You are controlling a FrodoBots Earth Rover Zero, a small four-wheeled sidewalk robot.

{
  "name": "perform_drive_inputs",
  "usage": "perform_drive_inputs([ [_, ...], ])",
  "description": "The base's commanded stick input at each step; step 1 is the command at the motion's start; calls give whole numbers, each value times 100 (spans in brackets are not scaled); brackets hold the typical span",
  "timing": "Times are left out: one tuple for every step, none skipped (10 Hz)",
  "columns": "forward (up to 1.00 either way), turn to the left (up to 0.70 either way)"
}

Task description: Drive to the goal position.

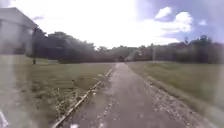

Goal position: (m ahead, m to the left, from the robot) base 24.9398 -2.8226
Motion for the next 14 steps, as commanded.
perform_drive_inputs([
  [100,-23],
  [100,-34],
  [100,-38],
  [100,-40],
  [100,-40],
  [100,-40],
  [100,-40],
  [100,-40],
  [100,0],
  [100,0],
  [100,0],
  [100,0],
  [100,0],
  [100,0],
])
